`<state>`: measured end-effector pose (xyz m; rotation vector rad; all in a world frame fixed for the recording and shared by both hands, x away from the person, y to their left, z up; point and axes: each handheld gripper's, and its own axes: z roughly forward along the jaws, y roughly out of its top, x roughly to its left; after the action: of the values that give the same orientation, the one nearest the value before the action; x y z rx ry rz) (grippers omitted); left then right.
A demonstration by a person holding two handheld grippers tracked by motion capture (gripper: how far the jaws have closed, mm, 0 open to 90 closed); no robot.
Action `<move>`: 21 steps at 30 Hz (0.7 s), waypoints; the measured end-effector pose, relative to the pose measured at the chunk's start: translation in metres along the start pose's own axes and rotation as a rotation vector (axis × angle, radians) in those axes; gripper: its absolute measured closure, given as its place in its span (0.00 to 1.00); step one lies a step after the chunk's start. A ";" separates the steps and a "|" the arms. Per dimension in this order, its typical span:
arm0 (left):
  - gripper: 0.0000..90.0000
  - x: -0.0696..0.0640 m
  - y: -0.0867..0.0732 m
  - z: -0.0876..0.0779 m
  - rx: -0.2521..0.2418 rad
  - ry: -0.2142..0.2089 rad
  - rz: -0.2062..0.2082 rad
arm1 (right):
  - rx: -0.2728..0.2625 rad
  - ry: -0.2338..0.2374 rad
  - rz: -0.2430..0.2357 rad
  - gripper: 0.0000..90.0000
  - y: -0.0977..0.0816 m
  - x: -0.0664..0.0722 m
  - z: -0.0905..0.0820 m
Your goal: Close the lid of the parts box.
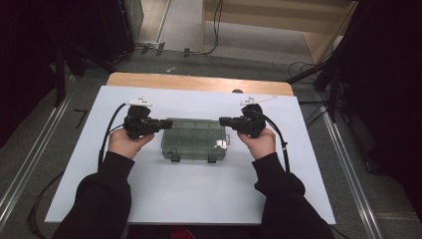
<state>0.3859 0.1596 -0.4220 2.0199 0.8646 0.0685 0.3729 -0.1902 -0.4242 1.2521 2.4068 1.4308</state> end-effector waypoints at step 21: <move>0.99 -0.004 -0.016 0.005 -0.003 0.002 0.018 | 0.038 0.017 -0.007 0.98 -0.023 0.008 0.005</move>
<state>0.3762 0.1587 -0.4362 2.0251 0.8478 0.0819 0.3554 -0.1868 -0.4420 1.2432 2.4580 1.4056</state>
